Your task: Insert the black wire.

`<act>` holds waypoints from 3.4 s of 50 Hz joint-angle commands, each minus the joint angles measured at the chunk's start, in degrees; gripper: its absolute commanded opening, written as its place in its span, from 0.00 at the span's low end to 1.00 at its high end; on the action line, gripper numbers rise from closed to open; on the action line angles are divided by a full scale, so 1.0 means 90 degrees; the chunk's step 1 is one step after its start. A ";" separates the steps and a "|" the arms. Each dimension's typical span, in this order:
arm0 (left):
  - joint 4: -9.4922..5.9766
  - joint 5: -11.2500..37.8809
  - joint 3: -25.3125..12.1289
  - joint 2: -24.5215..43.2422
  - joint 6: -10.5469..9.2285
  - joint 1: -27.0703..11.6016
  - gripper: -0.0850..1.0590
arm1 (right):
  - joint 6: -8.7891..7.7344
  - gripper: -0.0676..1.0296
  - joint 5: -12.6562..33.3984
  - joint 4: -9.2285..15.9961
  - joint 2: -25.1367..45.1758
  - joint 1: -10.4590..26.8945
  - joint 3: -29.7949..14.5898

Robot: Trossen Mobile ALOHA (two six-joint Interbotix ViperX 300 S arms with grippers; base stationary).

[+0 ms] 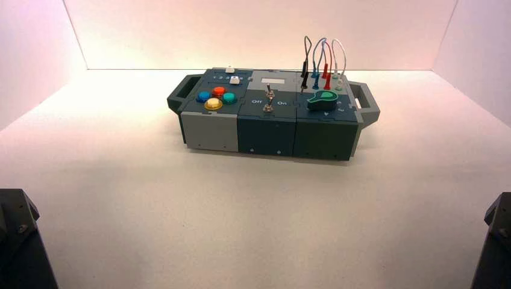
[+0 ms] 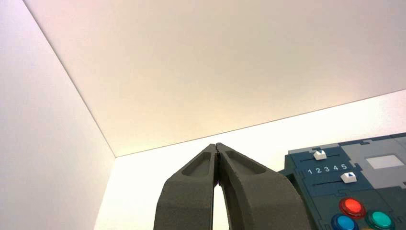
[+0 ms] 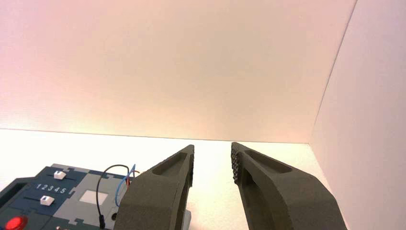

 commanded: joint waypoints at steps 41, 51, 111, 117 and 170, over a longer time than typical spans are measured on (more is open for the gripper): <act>-0.0098 0.2500 -0.1016 0.0010 -0.0234 -0.0391 0.05 | 0.0039 0.45 0.3633 0.0850 0.0000 0.0117 -0.1484; -0.0098 0.3252 -0.1191 0.0156 -0.0244 -0.0508 0.05 | 0.0000 0.45 0.4102 0.0918 0.0166 0.0273 -0.1729; -0.0117 0.4824 -0.1904 0.0957 -0.0205 -0.1748 0.05 | -0.0020 0.48 0.4102 0.1699 0.3154 0.1680 -0.2520; -0.0137 0.5049 -0.2031 0.0957 -0.0127 -0.1934 0.05 | -0.0029 0.48 0.4160 0.1709 0.3467 0.1738 -0.2666; -0.0576 0.4268 -0.1973 0.1143 -0.0098 -0.2236 0.05 | -0.0029 0.48 0.3867 0.2031 0.5947 0.2041 -0.3711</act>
